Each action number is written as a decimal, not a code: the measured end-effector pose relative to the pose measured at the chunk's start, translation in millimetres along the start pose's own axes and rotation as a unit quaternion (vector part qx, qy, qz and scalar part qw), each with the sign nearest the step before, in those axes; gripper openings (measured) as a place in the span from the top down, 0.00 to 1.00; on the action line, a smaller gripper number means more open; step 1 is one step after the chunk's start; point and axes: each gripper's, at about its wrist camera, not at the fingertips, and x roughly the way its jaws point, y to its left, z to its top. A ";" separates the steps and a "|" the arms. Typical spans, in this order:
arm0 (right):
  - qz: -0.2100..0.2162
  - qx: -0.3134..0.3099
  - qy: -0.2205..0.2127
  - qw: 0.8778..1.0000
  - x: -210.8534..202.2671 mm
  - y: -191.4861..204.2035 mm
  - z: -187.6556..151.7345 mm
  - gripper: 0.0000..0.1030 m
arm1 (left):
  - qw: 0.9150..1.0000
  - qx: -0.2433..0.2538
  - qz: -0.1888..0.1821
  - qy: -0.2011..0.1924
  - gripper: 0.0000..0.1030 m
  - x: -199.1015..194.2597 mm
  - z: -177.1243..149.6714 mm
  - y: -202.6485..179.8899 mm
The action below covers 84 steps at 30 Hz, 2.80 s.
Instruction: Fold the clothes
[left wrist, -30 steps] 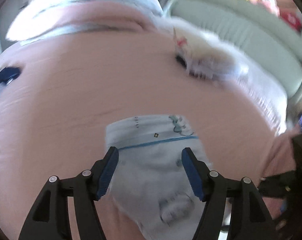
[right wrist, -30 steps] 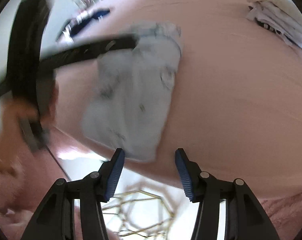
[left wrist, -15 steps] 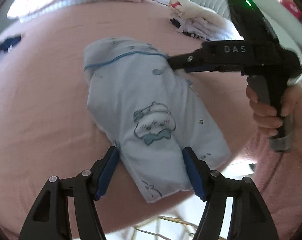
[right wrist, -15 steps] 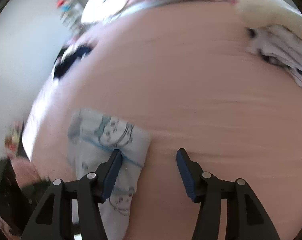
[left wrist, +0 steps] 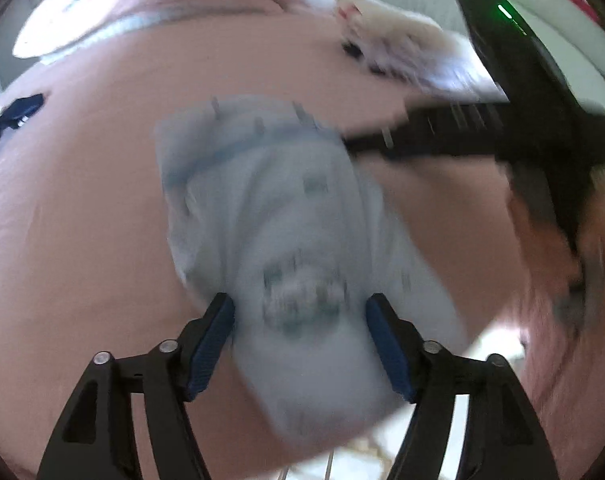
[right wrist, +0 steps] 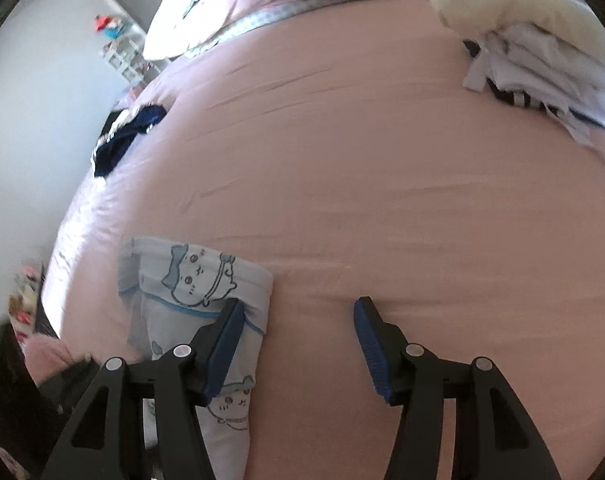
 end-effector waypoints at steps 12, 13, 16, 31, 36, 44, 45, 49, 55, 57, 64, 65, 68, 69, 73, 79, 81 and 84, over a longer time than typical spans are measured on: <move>-0.119 -0.126 0.042 0.984 -18.6 41.2 -86.5 0.44 | 0.996 -0.033 0.017 -0.087 0.33 -11.5 27.1 15.9; -0.134 -0.149 0.041 0.979 -21.4 47.2 -95.9 0.44 | 0.995 -0.036 0.021 -0.088 0.33 -16.1 21.5 19.1; -0.111 -0.123 0.020 0.986 -28.9 50.5 -98.1 0.44 | 0.998 -0.046 0.021 -0.042 0.32 -14.1 -5.1 25.6; 0.058 0.038 0.005 0.998 10.6 38.7 -43.5 0.42 | 0.972 -0.199 -0.092 -0.077 0.33 -21.5 -27.7 72.1; 0.113 0.045 0.026 0.992 29.0 32.7 -36.3 0.56 | 0.970 -0.200 -0.107 -0.087 0.59 -19.1 -38.0 63.4; 0.099 0.050 0.027 0.993 39.5 41.1 -38.3 0.69 | 0.980 -0.156 -0.103 -0.066 0.76 -19.0 -28.4 50.6; 0.097 0.056 0.029 0.993 35.9 41.5 -45.6 0.72 | 0.985 -0.135 -0.086 -0.062 0.77 -17.8 -20.9 47.2; 0.123 0.093 0.051 0.987 26.7 42.0 -70.4 0.76 | 0.996 -0.058 -0.013 -0.071 0.77 -30.6 6.2 41.1; 0.128 0.074 0.098 0.984 31.1 73.8 -90.4 0.74 | 0.993 -0.107 0.007 -0.053 0.77 -63.6 11.4 72.6; 0.123 0.097 0.075 0.985 12.7 58.7 -84.6 0.74 | 0.982 -0.177 -0.042 -0.057 0.73 -77.5 -17.4 82.4; 0.067 0.061 -0.003 0.996 -10.2 20.1 -24.1 0.38 | 0.932 -0.323 -0.163 -0.010 0.61 -56.4 -90.0 84.1; 0.079 0.044 0.018 0.996 -0.3 20.8 -13.8 0.38 | 0.929 -0.331 -0.166 -0.004 0.61 -55.0 -91.9 85.4; 0.047 -0.022 0.042 0.998 25.8 36.7 4.6 0.38 | 0.924 -0.345 -0.164 -0.005 0.60 -56.5 -97.5 87.8; 0.040 -0.044 0.039 0.997 31.1 41.9 6.7 0.38 | 0.925 -0.340 -0.167 0.001 0.60 -52.2 -98.6 87.4; 0.068 -0.033 0.073 0.994 57.4 38.5 1.9 0.41 | 0.935 -0.316 -0.161 -0.017 0.64 -44.6 -90.0 86.9; 0.115 0.054 0.095 0.987 40.9 21.9 -29.3 0.57 | 0.964 -0.243 -0.082 -0.072 0.80 -54.3 -52.6 90.5; 0.119 0.050 0.107 0.986 32.1 22.6 -42.3 0.57 | 0.962 -0.252 -0.081 -0.061 0.79 -54.2 -50.1 96.2; 0.115 0.027 0.086 0.989 14.7 19.9 -44.8 0.55 | 0.952 -0.285 -0.095 -0.060 0.62 -64.0 -60.2 102.2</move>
